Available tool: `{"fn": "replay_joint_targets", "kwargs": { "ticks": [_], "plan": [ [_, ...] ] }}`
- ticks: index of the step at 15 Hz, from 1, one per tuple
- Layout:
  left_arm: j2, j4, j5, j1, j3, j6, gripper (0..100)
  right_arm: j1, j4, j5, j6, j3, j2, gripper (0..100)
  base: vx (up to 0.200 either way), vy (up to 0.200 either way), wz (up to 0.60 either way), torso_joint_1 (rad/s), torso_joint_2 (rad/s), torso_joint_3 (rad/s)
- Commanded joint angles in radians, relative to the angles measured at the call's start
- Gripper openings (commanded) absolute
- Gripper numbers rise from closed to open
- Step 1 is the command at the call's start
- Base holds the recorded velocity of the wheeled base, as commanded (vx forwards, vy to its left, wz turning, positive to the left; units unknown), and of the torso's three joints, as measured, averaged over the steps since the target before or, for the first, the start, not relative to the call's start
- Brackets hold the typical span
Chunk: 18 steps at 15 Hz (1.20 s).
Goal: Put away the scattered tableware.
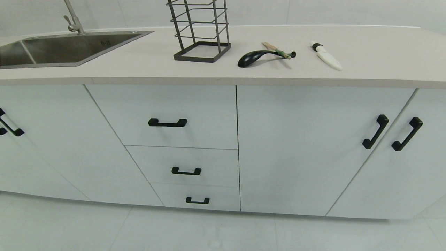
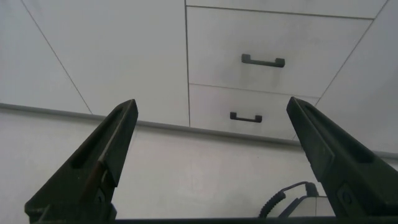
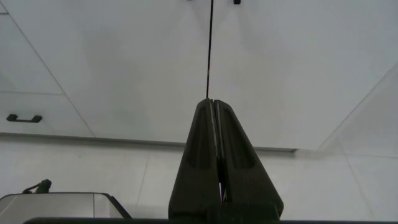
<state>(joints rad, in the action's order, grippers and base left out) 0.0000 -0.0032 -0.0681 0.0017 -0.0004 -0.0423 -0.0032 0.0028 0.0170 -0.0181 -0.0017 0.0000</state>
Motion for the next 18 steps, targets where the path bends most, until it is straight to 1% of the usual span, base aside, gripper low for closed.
{"fn": "replay_joint_targets", "kwargs": {
  "ticks": [1, 6, 7, 9, 10, 11, 12, 13, 15, 18],
  "plan": [
    [0.000, 0.000, -0.001, 0.000, 0.000, -0.001, 100, 0.000, 0.000, 0.000, 0.000, 0.000, 0.000, 0, 0.000, 0.000, 0.00, 0.000, 0.00, 0.000],
    [0.000, 0.000, -0.002, 0.000, 0.000, -0.002, 100, 0.000, 0.000, 0.000, 0.004, 0.000, 0.000, 0, 0.000, 0.000, 0.00, 0.000, 0.00, 0.000],
    [0.000, -0.001, -0.004, 0.000, 0.000, -0.011, 100, 0.000, 0.000, 0.000, 0.007, 0.000, 0.000, 0, 0.000, 0.000, 0.00, 0.000, 0.00, 0.000],
    [0.000, -0.001, -0.010, 0.000, 0.000, -0.016, 100, 0.000, 0.000, -0.002, 0.007, 0.000, 0.000, 0, 0.000, 0.000, 0.00, 0.000, 0.00, 0.000],
    [0.000, 0.002, -0.013, 0.000, -0.001, -0.001, 100, 0.000, 0.000, -0.002, 0.007, 0.000, 0.000, 0, 0.000, 0.000, 0.00, 0.000, 0.00, 0.000],
    [0.000, 0.003, -0.015, 0.000, -0.001, 0.036, 100, 0.000, 0.000, -0.002, 0.007, 0.000, 0.000, 0, 0.200, 0.000, 0.00, 0.002, -0.01, 0.002],
    [0.000, 0.003, -0.010, 0.000, -0.001, 0.058, 100, 0.000, 0.000, -0.002, 0.007, 0.000, 0.000, 0, 0.200, 0.000, 0.00, 0.002, 0.00, 0.002],
    [0.000, 0.003, -0.009, 0.000, -0.001, 0.059, 100, 0.000, 0.000, -0.002, 0.007, 0.000, 0.000, 0, 0.200, 0.000, 0.00, 0.007, 0.01, 0.002],
    [0.000, 0.003, -0.007, 0.000, -0.001, 0.061, 100, 0.000, 0.000, -0.002, 0.007, 0.000, 0.000, 0, 0.000, 0.000, 0.00, 0.000, 0.00, 0.000],
    [0.000, 0.003, -0.007, 0.000, -0.001, 0.027, 100, 0.000, 0.000, -0.002, 0.007, 0.000, 0.000, 0, 0.000, 0.000, 0.00, 0.000, 0.00, 0.000]
  ]
}}
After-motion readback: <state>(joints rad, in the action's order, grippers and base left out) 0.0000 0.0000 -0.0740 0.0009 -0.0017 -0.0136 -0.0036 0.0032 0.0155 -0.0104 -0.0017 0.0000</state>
